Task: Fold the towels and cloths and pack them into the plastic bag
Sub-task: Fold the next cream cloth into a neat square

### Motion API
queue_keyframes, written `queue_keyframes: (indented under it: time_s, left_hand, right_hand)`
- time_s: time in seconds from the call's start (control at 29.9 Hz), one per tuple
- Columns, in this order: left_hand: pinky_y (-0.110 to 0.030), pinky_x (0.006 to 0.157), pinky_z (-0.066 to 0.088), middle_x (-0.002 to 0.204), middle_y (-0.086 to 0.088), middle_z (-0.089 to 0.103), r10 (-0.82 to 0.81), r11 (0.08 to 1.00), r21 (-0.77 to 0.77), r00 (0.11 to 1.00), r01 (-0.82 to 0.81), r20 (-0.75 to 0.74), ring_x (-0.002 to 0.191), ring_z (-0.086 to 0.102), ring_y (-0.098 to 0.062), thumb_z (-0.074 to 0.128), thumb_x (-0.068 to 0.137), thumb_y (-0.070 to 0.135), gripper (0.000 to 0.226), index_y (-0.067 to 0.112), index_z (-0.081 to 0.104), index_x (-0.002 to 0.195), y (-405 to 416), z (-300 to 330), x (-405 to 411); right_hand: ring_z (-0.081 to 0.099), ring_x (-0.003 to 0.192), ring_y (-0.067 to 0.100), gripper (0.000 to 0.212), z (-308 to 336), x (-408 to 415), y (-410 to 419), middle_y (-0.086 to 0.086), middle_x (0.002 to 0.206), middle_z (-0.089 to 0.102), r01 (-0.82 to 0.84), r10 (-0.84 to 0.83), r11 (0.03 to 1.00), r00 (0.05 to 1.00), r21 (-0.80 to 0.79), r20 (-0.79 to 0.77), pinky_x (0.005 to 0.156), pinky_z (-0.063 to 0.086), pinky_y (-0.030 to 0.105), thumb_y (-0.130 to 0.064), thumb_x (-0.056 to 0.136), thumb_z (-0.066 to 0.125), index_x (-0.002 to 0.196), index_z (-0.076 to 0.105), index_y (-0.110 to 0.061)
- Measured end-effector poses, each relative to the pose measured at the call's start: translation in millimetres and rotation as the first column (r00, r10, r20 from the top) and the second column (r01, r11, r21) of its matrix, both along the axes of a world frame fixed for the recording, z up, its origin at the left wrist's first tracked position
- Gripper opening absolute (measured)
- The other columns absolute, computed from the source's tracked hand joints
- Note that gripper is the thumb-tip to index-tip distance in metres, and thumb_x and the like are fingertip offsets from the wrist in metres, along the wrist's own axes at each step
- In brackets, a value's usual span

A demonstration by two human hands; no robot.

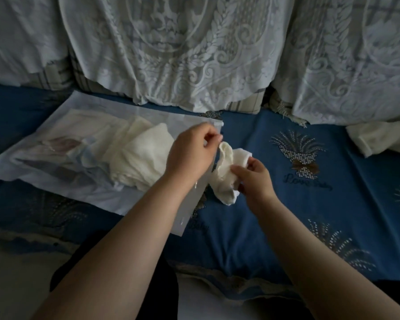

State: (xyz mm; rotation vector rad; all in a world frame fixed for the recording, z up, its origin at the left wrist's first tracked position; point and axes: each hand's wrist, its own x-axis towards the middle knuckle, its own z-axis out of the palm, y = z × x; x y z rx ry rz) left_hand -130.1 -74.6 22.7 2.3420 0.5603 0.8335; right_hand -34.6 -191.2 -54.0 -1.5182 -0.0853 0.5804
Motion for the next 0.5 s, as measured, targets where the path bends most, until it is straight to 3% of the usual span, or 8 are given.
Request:
queue_keyframes:
  time_s: [0.07,0.13,0.2,0.27,0.3,0.37,0.43,0.5]
  left_hand:
    - [-0.038,0.078,0.05,0.109,-0.004,0.059,0.087,0.98,0.181,0.996,-0.086,0.004,0.095,0.057,-0.022,0.063,0.086,0.028,0.025,0.016,0.06,0.108,13.0,-3.4,-5.3]
    - [-0.039,0.087,0.045,0.126,-0.01,0.045,0.159,0.962,0.251,0.969,-0.108,-0.191,0.113,0.046,-0.029,0.065,0.082,0.038,0.053,0.019,0.046,0.128,25.1,-13.0,-9.0]
    - [-0.04,0.094,0.04,0.135,-0.013,0.034,0.179,0.963,0.261,0.891,-0.071,-0.417,0.121,0.037,-0.033,0.062,0.082,0.048,0.074,0.02,0.028,0.141,33.6,-21.5,-12.4]
    - [-0.04,0.097,0.038,0.137,-0.013,0.031,0.169,0.962,0.271,0.854,-0.035,-0.492,0.124,0.035,-0.032,0.057,0.083,0.053,0.082,0.021,0.016,0.147,38.2,-28.4,-15.2]
    - [-0.04,0.097,0.038,0.137,-0.013,0.032,0.152,0.964,0.266,0.863,-0.022,-0.482,0.124,0.036,-0.032,0.056,0.083,0.055,0.084,0.021,0.015,0.147,38.0,-30.1,-16.1]
    - [-0.04,0.098,0.038,0.134,-0.011,0.034,0.101,0.975,0.221,0.897,-0.003,-0.431,0.123,0.037,-0.031,0.056,0.081,0.06,0.086,0.021,0.016,0.147,34.8,-32.7,-15.6]
    - [-0.039,0.097,0.038,0.134,-0.011,0.035,0.083,0.975,0.222,0.898,0.016,-0.433,0.122,0.038,-0.029,0.056,0.079,0.062,0.089,0.02,0.016,0.147,30.3,-36.3,-13.9]
    - [-0.038,0.095,0.038,0.135,-0.012,0.035,0.119,0.957,0.288,0.849,0.041,-0.514,0.121,0.039,-0.03,0.057,0.081,0.056,0.089,0.019,0.012,0.148,25.9,-41.1,-11.8]
  right_hand:
    - [0.065,0.085,0.023,0.04,-5.2,0.1,20.9,0.012,0.105,0.065,0.01,-0.008,0.999,0.997,-0.036,0.072,0.074,0.057,0.039,-0.009,0.081,0.065,0.119,0.053,-0.008]
    - [0.061,0.077,0.014,0.036,-7.5,-0.4,42.5,0.001,0.097,0.061,-0.044,0.054,0.996,0.989,-0.075,0.139,0.07,0.054,0.031,-0.011,0.085,0.061,0.12,0.05,-0.012]
    - [0.059,0.084,0.014,0.037,-12.2,0.6,62.8,0.001,0.103,0.059,-0.218,0.271,0.947,0.936,-0.236,0.224,0.077,0.051,0.028,-0.016,0.089,0.058,0.125,0.048,-0.012]
    - [0.055,0.095,0.019,0.042,-18.7,-1.4,73.6,0.01,0.113,0.059,-0.388,0.594,0.753,0.748,-0.532,0.295,0.092,0.046,0.034,-0.022,0.091,0.054,0.128,0.043,-0.005]
    - [0.054,0.1,0.023,0.048,-25.6,-2.5,75.9,0.014,0.119,0.057,-0.388,0.699,0.655,0.638,-0.648,0.324,0.097,0.044,0.04,-0.025,0.09,0.053,0.131,0.039,-0.004]
    - [0.047,0.118,0.031,0.069,-36.8,-5.1,73.3,0.013,0.136,0.046,-0.255,0.763,0.573,0.513,-0.779,0.393,0.102,0.038,0.047,-0.034,0.087,0.053,0.143,0.024,-0.008]
    - [0.035,0.132,0.027,0.074,-41.8,-7.6,66.3,0.003,0.148,0.035,-0.089,0.754,0.563,0.462,-0.822,0.466,0.105,0.031,0.044,-0.04,0.087,0.049,0.148,0.014,-0.017]
    - [0.037,0.13,0.025,0.061,-48.7,-2.3,60.6,0.002,0.143,0.042,-0.034,0.72,0.605,0.45,-0.796,0.529,0.096,0.037,0.04,-0.035,0.088,0.049,0.143,0.03,-0.018]
